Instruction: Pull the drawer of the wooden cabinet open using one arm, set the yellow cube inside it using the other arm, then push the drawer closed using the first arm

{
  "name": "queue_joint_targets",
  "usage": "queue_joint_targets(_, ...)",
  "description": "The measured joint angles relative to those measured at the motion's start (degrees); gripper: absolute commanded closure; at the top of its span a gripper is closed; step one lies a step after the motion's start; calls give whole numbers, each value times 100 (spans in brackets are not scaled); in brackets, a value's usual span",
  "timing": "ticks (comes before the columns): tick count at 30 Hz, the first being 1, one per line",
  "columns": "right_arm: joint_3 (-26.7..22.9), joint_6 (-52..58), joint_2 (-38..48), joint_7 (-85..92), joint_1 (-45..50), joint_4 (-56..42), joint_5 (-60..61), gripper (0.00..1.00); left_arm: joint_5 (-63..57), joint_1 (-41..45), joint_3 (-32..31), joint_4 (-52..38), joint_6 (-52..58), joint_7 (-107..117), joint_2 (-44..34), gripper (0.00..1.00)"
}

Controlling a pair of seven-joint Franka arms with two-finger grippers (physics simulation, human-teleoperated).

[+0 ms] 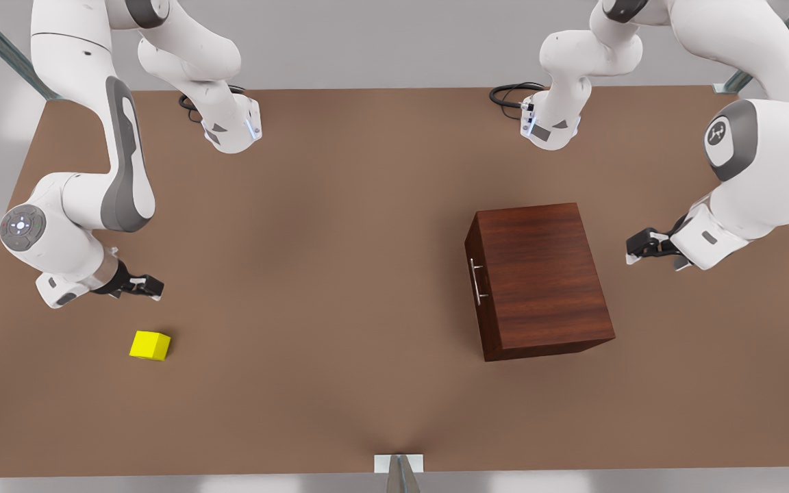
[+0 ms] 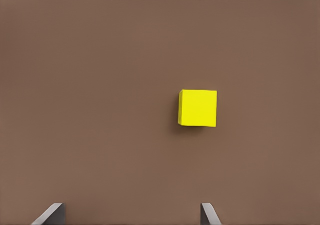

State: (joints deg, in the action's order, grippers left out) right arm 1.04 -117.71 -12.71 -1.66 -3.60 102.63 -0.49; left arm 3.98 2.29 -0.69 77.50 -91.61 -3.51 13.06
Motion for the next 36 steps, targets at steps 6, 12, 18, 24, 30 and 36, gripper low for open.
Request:
queue_joint_targets(6,-55,40,-22,337,-98,-53,-24,0,-241,1354,-16,-179,-31,440,413,0)
queue_joint_targets(12,-57,122,-270,1365,-123,-526,-418,0,-634,3128,-407,-1340,-450,1783,2097,0)
queue_joint_targets(18,-16,-11,-1674,2697,-126,-1793,-561,0,-1749,3475,-444,-1338,-701,2906,2708,0)
queue_joint_targets(24,-3,-289,-2220,4143,-180,-1862,-455,0,-2733,3561,-437,-914,-394,3528,2743,0)
queue_joint_targets(30,18,-760,-2605,5675,-290,-1956,-168,0,-3007,3503,-292,-776,-249,4048,2900,0)
queue_joint_targets(36,25,-1085,-2731,7163,-382,-1835,-89,0,-3022,3485,-183,-798,-399,4545,3166,0)
